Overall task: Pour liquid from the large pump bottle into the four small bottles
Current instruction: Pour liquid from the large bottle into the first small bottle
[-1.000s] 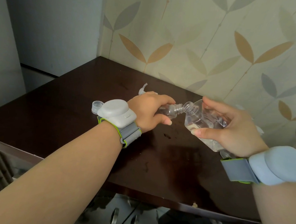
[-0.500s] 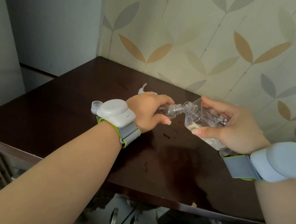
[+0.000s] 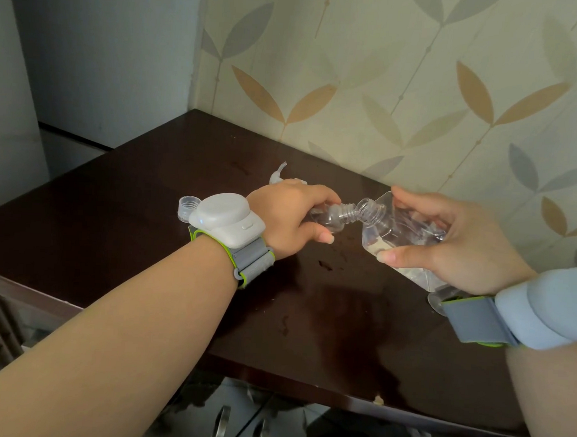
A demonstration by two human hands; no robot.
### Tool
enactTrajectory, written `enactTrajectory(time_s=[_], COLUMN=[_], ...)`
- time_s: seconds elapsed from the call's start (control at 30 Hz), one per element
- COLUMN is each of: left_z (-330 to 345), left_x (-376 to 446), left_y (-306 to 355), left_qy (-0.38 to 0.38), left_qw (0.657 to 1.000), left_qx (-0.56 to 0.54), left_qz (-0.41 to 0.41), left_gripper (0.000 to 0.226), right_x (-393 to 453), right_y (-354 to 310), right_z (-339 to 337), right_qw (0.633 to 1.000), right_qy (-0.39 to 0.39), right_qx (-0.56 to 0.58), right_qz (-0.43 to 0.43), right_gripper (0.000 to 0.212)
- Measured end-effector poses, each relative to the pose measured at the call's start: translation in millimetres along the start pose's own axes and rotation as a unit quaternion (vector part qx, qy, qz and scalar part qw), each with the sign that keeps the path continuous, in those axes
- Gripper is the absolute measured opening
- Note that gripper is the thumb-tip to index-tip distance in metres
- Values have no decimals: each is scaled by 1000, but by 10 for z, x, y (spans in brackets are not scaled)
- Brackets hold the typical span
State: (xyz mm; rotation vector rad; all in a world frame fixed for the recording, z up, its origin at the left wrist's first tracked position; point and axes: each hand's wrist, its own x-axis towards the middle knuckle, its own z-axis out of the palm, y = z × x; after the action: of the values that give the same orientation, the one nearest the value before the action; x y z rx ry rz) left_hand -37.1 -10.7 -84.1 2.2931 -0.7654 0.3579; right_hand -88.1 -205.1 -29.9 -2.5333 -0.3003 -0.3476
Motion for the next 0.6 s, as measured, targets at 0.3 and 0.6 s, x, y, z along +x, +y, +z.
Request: enactTrajectory(time_s=[0.3,0.6], left_z=[-5,-14], left_x=[8,0], left_y=[-6,2], left_qy=[-2,-6], left_qw=[1000,1000], left_qx=[0,-7], left_qz=[6,3], left_gripper=[46,45], right_x=[1,0], right_y=[-29,-54], right_z=[-6,-24], right_qw=[1000,1000], right_qy=[-2,-10], right_qx=[0,-3], right_qz=[9,16], right_gripper=[78,78])
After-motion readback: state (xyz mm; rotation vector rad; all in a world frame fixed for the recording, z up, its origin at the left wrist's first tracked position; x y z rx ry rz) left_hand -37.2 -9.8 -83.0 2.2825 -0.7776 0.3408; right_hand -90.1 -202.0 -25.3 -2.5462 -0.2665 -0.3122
